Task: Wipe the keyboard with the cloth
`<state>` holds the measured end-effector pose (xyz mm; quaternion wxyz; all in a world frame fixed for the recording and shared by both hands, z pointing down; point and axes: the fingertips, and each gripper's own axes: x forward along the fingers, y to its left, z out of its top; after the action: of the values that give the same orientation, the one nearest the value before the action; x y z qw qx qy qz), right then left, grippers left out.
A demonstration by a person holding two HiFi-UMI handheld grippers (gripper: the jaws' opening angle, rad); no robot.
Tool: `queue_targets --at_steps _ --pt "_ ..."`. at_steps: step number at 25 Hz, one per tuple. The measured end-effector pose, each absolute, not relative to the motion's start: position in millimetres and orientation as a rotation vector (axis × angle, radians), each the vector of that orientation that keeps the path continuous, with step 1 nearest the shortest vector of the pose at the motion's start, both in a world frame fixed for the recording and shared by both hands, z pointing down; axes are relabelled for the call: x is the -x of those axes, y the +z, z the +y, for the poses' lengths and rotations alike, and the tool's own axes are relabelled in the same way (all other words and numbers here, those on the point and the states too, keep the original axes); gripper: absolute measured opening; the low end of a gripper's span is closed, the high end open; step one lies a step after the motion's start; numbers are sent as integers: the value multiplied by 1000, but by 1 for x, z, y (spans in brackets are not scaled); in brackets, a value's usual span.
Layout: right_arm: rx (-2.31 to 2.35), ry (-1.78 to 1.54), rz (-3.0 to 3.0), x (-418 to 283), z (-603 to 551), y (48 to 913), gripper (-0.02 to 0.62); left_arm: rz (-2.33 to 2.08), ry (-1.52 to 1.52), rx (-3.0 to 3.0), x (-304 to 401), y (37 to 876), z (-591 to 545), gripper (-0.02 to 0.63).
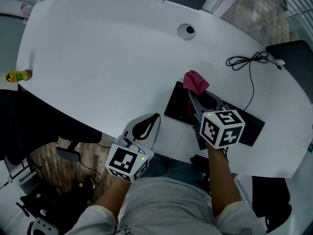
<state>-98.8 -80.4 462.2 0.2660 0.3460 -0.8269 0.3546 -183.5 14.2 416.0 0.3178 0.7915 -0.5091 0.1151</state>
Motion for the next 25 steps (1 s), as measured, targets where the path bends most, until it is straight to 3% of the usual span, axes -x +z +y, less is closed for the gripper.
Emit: queue_targets --at_steps 12,25 --pt "-828 936 -2270 139 -77 462 71 -1383 293 -2044 201 419 17 11" --pt "-857 949 -2299 131 -77 450 71 -1365 300 -2062 196 416 18 11"
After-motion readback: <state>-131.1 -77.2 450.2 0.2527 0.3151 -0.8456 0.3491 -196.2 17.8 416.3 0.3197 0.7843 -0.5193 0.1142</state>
